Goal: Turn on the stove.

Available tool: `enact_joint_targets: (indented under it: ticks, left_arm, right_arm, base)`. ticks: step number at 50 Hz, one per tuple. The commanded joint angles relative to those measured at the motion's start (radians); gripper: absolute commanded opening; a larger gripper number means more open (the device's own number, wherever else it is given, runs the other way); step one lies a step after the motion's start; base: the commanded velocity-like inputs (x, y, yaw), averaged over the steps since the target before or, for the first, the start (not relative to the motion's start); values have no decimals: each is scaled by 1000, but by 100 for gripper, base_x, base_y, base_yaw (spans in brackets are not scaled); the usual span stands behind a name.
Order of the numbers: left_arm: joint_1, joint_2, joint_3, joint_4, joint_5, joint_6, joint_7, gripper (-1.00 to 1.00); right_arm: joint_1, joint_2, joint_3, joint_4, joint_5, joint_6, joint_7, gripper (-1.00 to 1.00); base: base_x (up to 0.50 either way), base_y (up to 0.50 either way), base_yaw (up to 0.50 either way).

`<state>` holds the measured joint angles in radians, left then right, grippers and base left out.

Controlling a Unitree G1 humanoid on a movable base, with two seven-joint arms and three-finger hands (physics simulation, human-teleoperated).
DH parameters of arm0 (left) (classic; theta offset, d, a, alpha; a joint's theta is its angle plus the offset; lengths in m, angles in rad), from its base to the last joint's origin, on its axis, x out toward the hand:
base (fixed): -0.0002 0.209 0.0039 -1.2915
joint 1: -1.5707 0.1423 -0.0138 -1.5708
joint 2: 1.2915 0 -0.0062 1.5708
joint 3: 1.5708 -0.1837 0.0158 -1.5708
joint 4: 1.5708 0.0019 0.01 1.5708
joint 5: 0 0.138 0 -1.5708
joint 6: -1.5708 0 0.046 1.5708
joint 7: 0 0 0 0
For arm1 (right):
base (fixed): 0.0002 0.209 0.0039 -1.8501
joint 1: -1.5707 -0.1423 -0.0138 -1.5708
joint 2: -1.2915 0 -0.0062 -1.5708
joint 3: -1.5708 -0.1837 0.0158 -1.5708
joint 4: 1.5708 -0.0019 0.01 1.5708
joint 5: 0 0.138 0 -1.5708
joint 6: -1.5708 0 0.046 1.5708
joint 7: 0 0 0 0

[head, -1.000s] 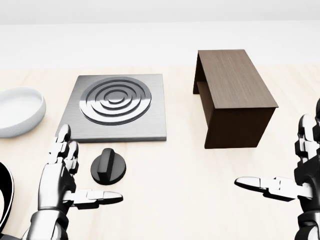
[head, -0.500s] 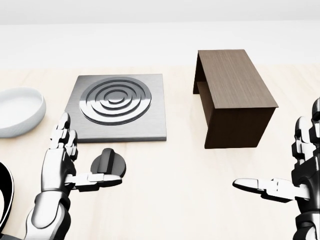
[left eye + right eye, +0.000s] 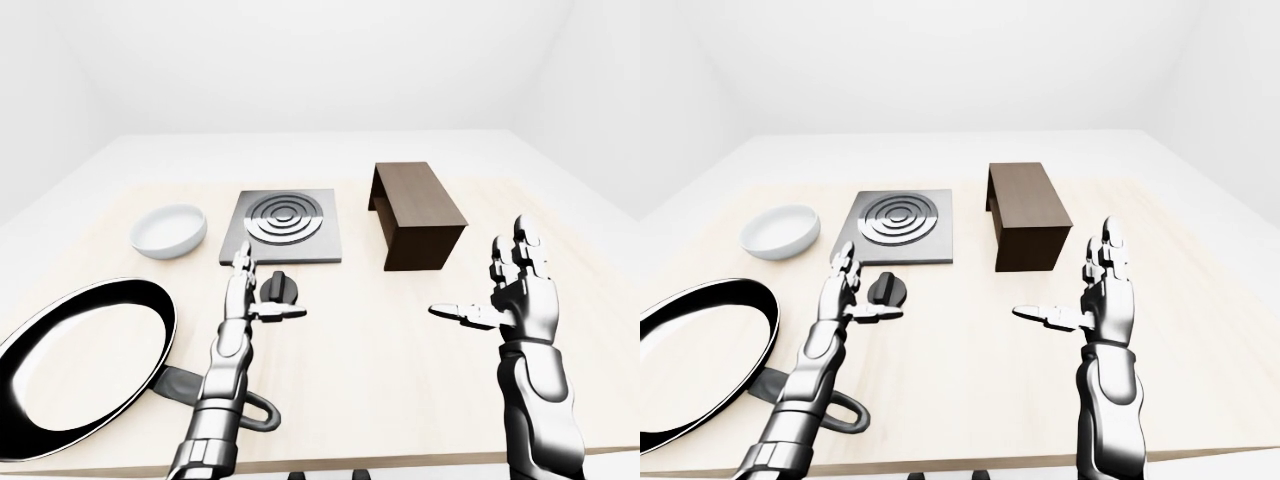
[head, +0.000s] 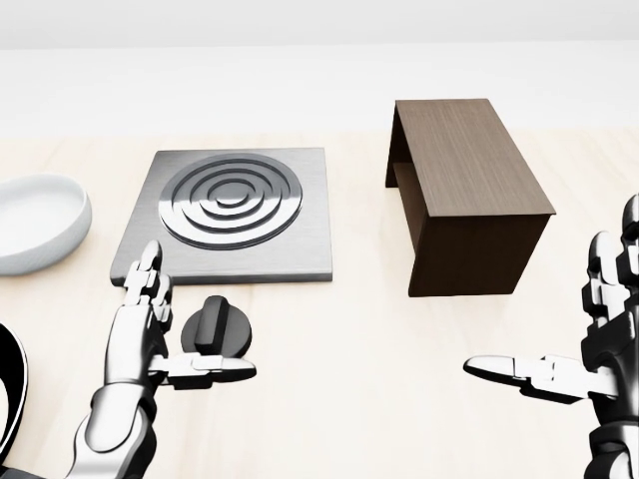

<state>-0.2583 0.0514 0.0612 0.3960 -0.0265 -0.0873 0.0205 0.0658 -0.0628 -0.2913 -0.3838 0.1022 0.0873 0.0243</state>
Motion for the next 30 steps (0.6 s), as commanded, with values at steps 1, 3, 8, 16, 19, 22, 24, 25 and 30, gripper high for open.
enact_joint_targets:
  ticks: [1, 3, 8, 16, 19, 22, 24, 25, 30]
  left_arm:
    - [2, -3, -3, 48, 2, 0, -10, 100]
    - [7, -2, -2, 36, 0, 0, -12, 100]
    - [11, -4, -5, 36, 2, 0, -11, 100]
    - [25, -14, -17, 41, 15, 0, -14, 100]
    - [26, -16, -18, 48, 18, 0, -15, 100]
    - [33, -18, -21, 38, 20, 0, -16, 100]
    - [36, -19, -22, 35, 20, 0, -16, 100]
    - [39, -20, -23, 31, 21, 0, -16, 100]
    - [48, -25, -29, 34, 27, 0, -18, 100]
  right_arm:
    - [-1, 0, 4, -1, -5, 0, -2, 100]
    - [-3, -1, 3, 0, -3, 0, -1, 100]
    - [-3, -1, 4, -9, -5, 0, -2, 100]
    - [1, 1, 5, -5, -8, 0, -2, 100]
    - [-1, 0, 3, 2, -7, 0, -1, 100]
    - [0, 1, 5, 3, -10, 0, -2, 100]
    - [1, 1, 5, 3, -10, 0, -2, 100]
    - [2, 1, 4, 6, -9, 0, -1, 100]
    - [2, 2, 6, 9, -10, 0, -2, 100]
  base:
    - [0, 0, 0]
    - [0, 0, 0]
    - [0, 0, 0]
    - [0, 0, 0]
    - [0, 0, 0]
    - [0, 0, 0]
    - [0, 0, 0]
    - [0, 0, 0]
    - [0, 0, 0]
